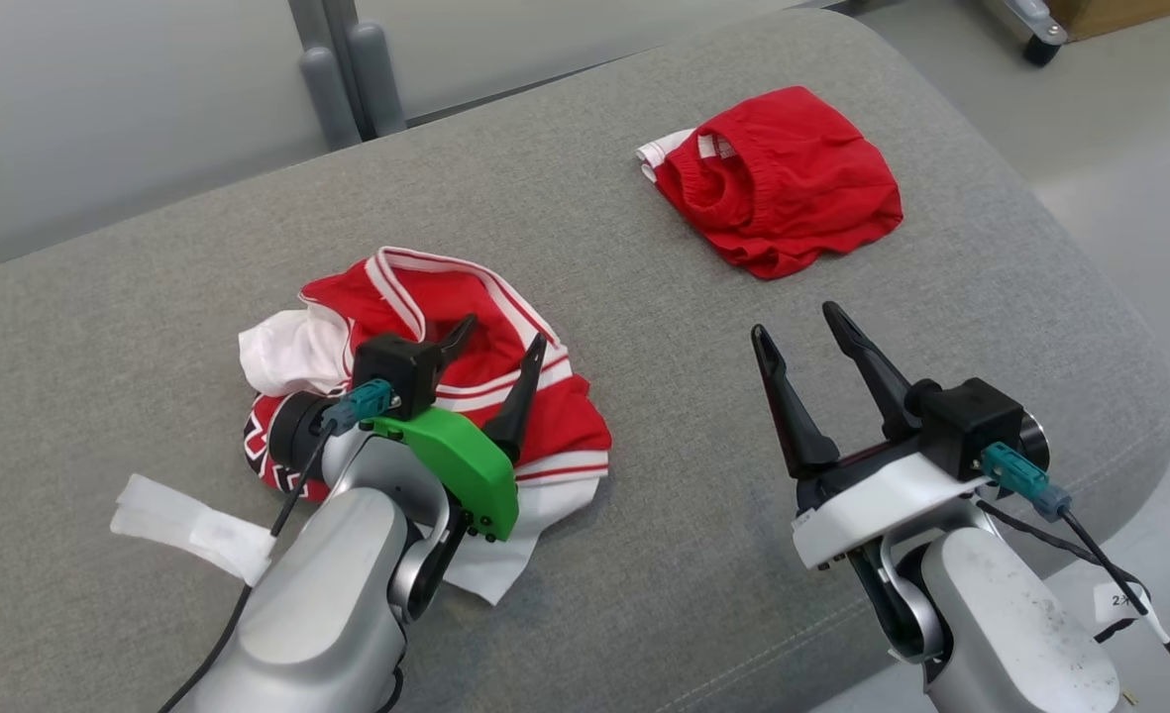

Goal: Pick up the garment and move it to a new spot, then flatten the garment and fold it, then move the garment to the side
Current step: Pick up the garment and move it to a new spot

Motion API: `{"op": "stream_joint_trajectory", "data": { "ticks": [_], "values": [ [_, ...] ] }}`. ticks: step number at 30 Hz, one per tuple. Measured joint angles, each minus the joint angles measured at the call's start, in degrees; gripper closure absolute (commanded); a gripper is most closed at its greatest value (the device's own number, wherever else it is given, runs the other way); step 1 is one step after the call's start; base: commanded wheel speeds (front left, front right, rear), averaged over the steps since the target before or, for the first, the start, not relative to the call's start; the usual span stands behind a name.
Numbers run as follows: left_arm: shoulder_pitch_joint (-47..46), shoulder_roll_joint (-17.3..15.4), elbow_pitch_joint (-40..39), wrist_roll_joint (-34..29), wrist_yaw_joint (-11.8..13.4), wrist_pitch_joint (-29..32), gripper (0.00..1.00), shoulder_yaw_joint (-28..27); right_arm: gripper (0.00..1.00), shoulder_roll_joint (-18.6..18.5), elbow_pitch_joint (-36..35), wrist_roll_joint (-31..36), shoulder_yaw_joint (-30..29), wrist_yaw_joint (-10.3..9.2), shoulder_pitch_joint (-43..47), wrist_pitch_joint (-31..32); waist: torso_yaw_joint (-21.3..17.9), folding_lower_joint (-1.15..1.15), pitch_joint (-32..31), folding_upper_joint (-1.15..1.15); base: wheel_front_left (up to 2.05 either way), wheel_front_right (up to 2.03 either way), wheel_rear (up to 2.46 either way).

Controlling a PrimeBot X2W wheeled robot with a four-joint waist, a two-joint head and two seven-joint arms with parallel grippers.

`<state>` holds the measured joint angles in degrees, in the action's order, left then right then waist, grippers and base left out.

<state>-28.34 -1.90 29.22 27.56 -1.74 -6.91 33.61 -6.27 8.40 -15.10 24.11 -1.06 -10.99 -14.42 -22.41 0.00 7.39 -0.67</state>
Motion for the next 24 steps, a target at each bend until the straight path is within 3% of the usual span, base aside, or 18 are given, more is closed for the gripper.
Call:
{"op": "stream_joint_trajectory", "data": {
  "ticks": [5,11,24],
  "values": [
    [-1.0,0.0,-0.1,2.5,0.3,-0.8,0.0,3.0,0.0,0.0,0.6,-0.5,-1.2,-0.04,0.0,0.0,-1.6,0.0,1.0,0.0,0.0,0.0,0.0],
    [-1.8,0.0,-0.6,4.0,0.3,-2.8,0.0,5.6,0.0,-0.3,2.3,-1.5,-1.7,0.07,0.0,0.0,-0.2,0.0,1.3,0.0,0.0,0.0,0.0],
    [-2.7,-0.3,-4.3,4.5,2.8,-6.4,0.0,9.5,0.0,-1.4,12.7,-3.6,2.3,5.88,0.1,2.6,7.9,0.0,-0.1,0.0,0.0,0.0,0.0]
  ]
}}
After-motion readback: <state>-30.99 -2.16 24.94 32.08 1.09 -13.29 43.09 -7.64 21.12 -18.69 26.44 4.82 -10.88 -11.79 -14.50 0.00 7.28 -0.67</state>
